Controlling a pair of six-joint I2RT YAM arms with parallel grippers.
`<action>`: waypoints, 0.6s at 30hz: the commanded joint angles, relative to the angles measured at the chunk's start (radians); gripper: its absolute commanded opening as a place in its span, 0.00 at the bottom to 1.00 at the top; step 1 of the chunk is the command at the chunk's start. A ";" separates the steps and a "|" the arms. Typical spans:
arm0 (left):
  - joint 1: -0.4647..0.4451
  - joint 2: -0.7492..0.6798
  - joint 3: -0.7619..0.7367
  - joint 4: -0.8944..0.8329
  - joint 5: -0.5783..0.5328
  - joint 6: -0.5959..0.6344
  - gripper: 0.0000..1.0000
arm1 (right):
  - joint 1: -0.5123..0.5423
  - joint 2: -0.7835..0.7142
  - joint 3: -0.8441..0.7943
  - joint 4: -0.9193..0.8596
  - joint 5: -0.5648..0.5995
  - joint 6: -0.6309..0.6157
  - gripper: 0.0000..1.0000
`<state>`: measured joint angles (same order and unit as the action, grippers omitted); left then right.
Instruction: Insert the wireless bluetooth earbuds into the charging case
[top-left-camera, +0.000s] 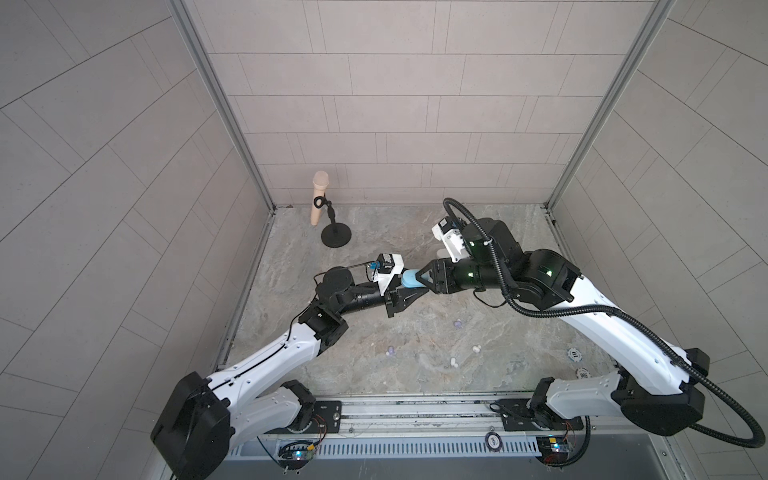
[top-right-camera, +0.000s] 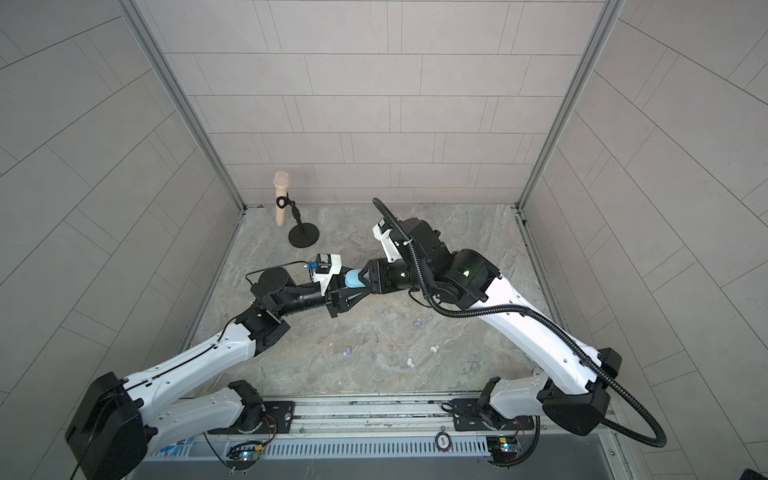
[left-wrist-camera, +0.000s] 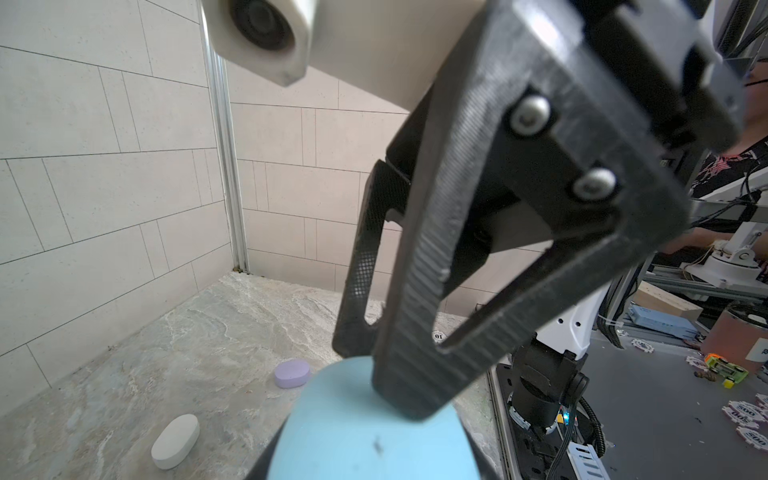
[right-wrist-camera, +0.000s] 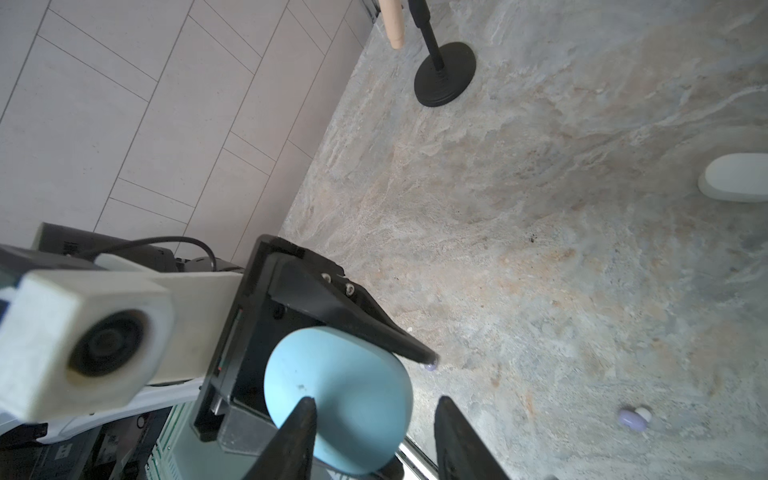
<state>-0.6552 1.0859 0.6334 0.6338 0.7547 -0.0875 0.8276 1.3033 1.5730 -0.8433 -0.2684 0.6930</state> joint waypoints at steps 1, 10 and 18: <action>-0.005 -0.024 -0.004 0.014 -0.003 0.014 0.02 | 0.018 -0.008 -0.003 -0.014 0.045 0.010 0.50; -0.005 -0.032 0.008 -0.048 -0.009 0.052 0.02 | 0.035 0.059 0.062 -0.052 0.036 0.029 0.61; -0.006 -0.044 0.009 -0.077 -0.022 0.075 0.02 | 0.035 0.100 0.093 -0.127 0.023 0.059 0.47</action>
<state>-0.6552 1.0664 0.6334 0.5396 0.7341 -0.0311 0.8574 1.3964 1.6630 -0.9005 -0.2432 0.7357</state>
